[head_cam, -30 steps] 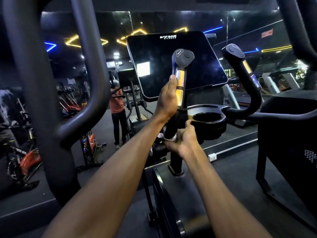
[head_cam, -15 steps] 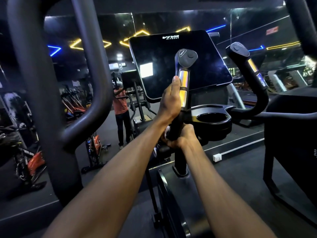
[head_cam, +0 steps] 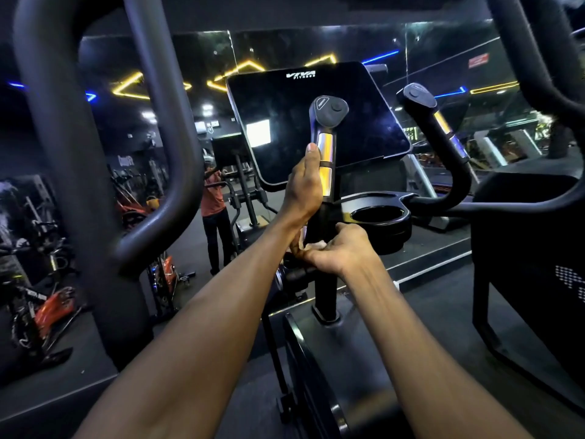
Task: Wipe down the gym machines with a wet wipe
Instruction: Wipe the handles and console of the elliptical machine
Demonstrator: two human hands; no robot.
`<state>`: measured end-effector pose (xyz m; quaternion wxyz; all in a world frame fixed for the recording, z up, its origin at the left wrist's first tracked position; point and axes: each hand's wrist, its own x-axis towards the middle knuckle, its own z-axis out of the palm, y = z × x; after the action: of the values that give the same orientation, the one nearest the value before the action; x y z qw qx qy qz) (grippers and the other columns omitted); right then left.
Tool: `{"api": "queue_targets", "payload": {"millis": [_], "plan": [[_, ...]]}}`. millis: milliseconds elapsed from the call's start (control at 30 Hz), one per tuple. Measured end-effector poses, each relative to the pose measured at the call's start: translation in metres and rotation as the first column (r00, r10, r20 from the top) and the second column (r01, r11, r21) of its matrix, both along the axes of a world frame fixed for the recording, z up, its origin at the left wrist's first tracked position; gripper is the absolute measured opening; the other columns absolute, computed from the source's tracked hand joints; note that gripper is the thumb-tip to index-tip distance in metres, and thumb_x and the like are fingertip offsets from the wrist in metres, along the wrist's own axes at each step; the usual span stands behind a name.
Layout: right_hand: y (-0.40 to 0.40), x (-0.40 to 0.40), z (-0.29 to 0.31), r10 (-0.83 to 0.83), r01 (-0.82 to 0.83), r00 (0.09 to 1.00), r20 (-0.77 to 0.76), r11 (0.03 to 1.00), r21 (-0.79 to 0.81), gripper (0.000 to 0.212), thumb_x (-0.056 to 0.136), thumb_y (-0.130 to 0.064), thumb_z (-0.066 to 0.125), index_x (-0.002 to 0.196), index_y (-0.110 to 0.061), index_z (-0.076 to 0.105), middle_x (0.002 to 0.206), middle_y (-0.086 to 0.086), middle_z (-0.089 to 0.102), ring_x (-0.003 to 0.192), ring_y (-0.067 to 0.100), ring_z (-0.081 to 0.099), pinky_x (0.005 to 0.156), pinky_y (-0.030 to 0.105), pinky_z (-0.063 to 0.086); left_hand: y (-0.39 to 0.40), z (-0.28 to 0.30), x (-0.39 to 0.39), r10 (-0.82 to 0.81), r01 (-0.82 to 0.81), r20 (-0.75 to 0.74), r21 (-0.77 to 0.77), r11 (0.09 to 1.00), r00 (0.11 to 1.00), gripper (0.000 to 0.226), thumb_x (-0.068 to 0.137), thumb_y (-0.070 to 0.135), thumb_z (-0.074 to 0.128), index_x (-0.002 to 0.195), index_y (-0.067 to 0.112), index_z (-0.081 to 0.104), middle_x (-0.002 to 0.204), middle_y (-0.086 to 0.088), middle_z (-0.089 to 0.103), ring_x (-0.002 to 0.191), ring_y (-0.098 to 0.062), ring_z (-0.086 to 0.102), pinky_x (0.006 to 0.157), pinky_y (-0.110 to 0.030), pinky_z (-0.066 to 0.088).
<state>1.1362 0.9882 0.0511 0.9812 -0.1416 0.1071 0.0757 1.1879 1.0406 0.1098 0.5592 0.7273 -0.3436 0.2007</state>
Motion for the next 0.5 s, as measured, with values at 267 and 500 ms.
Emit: {"api": "queue_targets", "payload": {"millis": [267, 500], "plan": [[-0.002, -0.026, 0.002, -0.127, 0.202, 0.977, 0.169, 0.793, -0.575, 0.026, 0.098, -0.005, 0.039, 0.106, 0.007, 0.061, 0.118, 0.031, 0.062, 0.091, 0.042, 0.065, 0.07, 0.051, 0.061, 0.003, 0.005, -0.009, 0.004, -0.002, -0.053, 0.038, 0.999, 0.999, 0.07, 0.104, 0.052, 0.012, 0.13, 0.007, 0.058, 0.121, -0.013, 0.065, 0.112, -0.02, 0.059, 0.102, -0.036, 0.045], [0.015, -0.046, 0.0, -0.375, 0.606, 0.715, 0.59, -0.087, -0.79, 0.038, 0.107, -0.026, 0.036, 0.132, -0.005, 0.055, 0.12, 0.008, 0.065, 0.107, 0.022, 0.061, 0.093, 0.018, 0.043, 0.005, 0.007, -0.007, -0.033, 0.046, -0.147, 0.088, 0.995, 0.989, 0.069, 0.105, 0.051, 0.012, 0.136, 0.005, 0.051, 0.135, -0.019, 0.056, 0.13, -0.027, 0.05, 0.113, -0.045, 0.037]]}}
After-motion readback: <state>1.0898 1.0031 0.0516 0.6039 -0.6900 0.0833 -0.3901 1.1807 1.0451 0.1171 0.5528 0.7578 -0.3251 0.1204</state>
